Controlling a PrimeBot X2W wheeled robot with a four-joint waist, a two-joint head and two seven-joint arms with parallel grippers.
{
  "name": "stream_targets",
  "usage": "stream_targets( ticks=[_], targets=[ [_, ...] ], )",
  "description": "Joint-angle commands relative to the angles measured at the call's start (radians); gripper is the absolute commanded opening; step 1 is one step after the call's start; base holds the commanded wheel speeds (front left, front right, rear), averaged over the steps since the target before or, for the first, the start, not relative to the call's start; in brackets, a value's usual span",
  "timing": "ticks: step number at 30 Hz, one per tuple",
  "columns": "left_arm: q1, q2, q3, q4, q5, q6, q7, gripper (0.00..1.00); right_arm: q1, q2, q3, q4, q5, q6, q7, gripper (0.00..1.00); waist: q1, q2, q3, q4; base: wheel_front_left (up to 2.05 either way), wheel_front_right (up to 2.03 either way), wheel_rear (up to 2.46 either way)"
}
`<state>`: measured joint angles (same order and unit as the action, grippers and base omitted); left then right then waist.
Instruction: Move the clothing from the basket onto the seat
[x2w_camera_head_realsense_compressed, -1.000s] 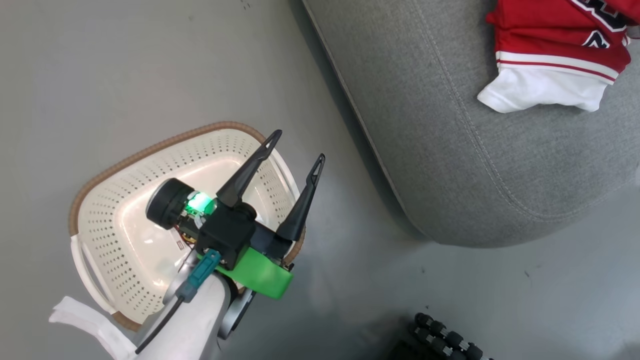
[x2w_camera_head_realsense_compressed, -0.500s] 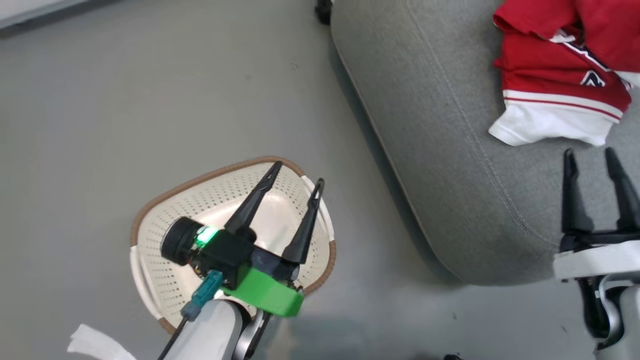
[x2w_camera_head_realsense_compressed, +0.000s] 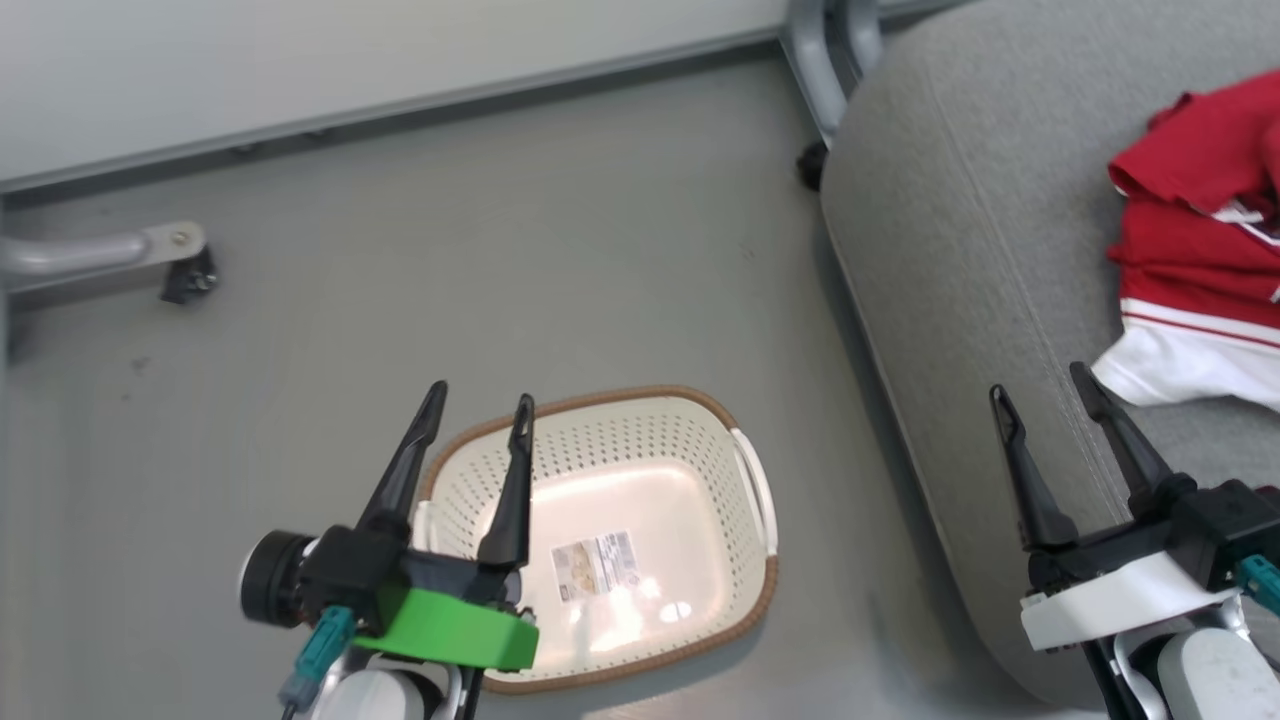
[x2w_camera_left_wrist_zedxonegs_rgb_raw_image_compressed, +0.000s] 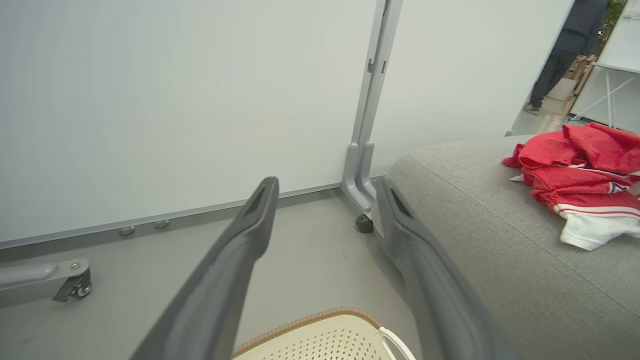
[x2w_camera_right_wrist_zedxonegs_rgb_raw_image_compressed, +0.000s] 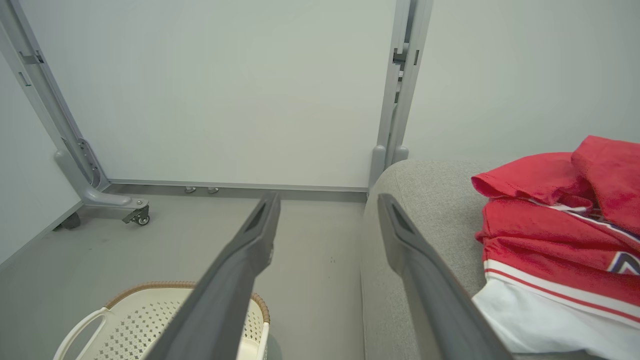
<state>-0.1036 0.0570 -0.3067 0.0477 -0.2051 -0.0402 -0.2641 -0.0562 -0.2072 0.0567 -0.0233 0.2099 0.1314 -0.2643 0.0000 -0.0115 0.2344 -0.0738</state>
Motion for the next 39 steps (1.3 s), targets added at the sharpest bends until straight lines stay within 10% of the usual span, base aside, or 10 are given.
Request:
stream_targets(
  ticks=[1, 17, 39],
  targets=[
    [0.033, -0.002, 0.016, -0.006, 0.005, 0.005, 0.0, 1.0, 0.028, 0.006, -0.005, -0.008, -0.007, -0.001, 0.0, 1.0, 0.0, 0.0115, -0.124, 0.122, 0.0, 0.0, 0.0],
    [0.244, -0.007, 0.129, -0.127, 0.04, 0.027, 0.0, 1.0, 0.187, 0.104, -0.049, -0.121, -0.063, -0.001, 0.0, 1.0, 0.0, 0.0115, -0.256, 0.135, 0.0, 0.0, 0.0],
    [0.323, -0.006, 0.092, -0.096, 0.032, 0.05, 0.0, 1.0, 0.261, 0.086, -0.015, -0.102, -0.065, -0.001, 0.0, 1.0, 0.0, 0.0115, -0.326, 0.121, 0.0, 0.0, 0.0]
  ],
)
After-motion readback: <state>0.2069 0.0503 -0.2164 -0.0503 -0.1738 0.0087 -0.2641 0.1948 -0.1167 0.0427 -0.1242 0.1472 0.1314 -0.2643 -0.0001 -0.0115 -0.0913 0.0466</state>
